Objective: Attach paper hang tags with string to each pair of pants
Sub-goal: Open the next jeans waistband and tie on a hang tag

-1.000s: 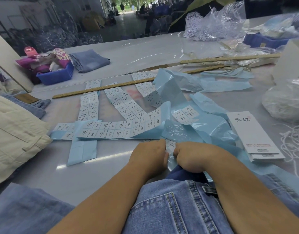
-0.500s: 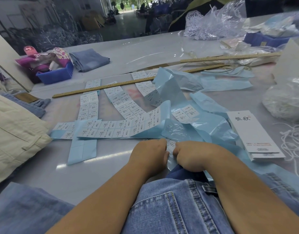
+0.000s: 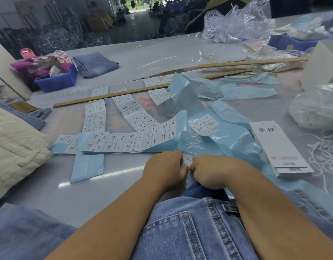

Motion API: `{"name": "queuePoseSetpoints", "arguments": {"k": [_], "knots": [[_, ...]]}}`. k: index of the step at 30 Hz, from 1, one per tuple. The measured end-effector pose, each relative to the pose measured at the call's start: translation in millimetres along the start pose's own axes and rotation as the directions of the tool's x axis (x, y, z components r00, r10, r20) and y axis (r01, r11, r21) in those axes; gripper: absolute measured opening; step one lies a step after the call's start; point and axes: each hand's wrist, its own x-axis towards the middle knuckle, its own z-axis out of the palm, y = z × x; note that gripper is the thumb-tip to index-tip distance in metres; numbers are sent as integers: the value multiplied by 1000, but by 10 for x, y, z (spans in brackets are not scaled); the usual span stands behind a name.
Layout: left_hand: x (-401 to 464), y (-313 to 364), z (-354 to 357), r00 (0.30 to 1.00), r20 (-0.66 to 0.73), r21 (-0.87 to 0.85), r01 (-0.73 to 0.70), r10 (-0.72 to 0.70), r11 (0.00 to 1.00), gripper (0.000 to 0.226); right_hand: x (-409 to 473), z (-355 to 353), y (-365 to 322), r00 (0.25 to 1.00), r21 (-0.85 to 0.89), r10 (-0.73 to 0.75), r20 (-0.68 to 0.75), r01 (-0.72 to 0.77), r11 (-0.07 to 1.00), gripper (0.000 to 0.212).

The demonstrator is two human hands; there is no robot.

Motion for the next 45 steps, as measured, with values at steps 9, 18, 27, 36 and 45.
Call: {"name": "queuePoseSetpoints", "arguments": {"k": [9, 18, 27, 36, 45], "knots": [[29, 48, 20, 1000, -1, 35, -21, 21, 999, 20, 5, 1, -9, 1000, -45, -22, 7, 22, 999, 24], [35, 40, 17, 1000, 10, -17, -15, 16, 1000, 21, -26, -19, -18, 1000, -19, -19, 14, 19, 1000, 31], [60, 47, 47, 1000, 13, -38, 18, -18, 999, 19, -5, -17, -22, 999, -67, -30, 40, 33, 997, 28], [36, 95, 21, 999, -10, 96, -46, 47, 994, 11, -74, -40, -44, 999, -49, -26, 36, 28, 998, 32], [70, 43, 1, 996, 81, -62, 50, -44, 997, 22, -51, -51, 13, 1000, 55, 23, 11, -23, 998, 34]]}}
